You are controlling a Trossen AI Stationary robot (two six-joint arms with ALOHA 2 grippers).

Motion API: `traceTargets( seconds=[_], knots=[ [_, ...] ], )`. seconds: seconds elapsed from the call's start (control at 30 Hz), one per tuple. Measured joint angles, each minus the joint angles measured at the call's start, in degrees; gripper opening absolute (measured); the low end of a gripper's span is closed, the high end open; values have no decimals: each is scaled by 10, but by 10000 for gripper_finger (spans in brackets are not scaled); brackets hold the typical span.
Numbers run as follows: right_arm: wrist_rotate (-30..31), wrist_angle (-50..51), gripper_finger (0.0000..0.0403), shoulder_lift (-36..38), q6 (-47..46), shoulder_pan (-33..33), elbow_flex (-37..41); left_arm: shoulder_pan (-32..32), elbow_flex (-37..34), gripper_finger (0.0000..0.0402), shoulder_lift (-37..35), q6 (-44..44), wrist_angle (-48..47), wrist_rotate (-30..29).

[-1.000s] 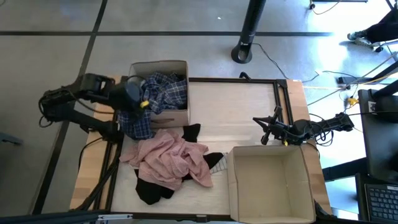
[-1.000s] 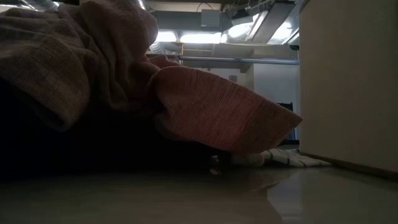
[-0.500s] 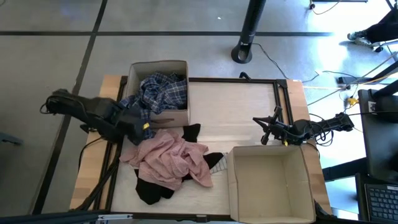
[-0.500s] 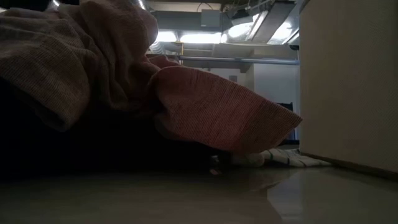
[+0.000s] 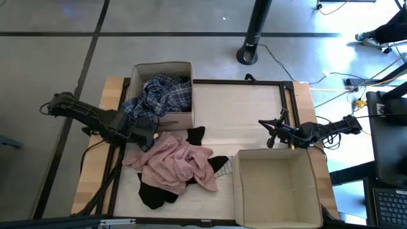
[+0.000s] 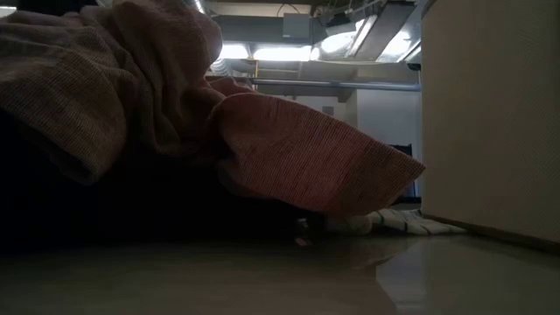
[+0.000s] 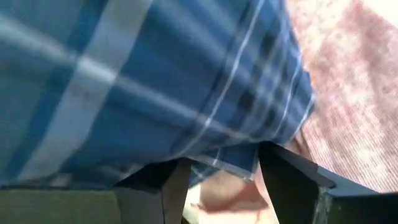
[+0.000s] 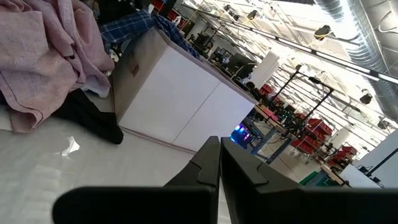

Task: Sort clothes
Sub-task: Put the blue pajamas into the top white laundry organizer

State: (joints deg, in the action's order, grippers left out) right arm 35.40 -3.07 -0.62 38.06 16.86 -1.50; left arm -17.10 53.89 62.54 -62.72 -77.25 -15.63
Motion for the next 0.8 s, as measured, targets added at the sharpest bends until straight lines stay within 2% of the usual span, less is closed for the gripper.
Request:
traceTargets(
  seconds=[0.1, 0.2, 0.47, 0.63, 0.8],
  knots=[
    [0, 0, 17, 0, 0, 0, 0, 0, 0, 176, 0, 20, 7, -30],
    [0, 0, 17, 0, 0, 0, 0, 0, 0, 153, 0, 38, 7, -51],
    [18, 0, 17, 0, 10, 0, 0, -1, 0, 11, 0, 110, 29, -29],
    [20, 0, 17, 0, 24, 0, 0, -1, 43, 5, 0, 141, 33, -69],
    [20, -1, 17, 0, 24, 0, 0, -1, 156, 5, 0, 218, 32, -150]
  ],
)
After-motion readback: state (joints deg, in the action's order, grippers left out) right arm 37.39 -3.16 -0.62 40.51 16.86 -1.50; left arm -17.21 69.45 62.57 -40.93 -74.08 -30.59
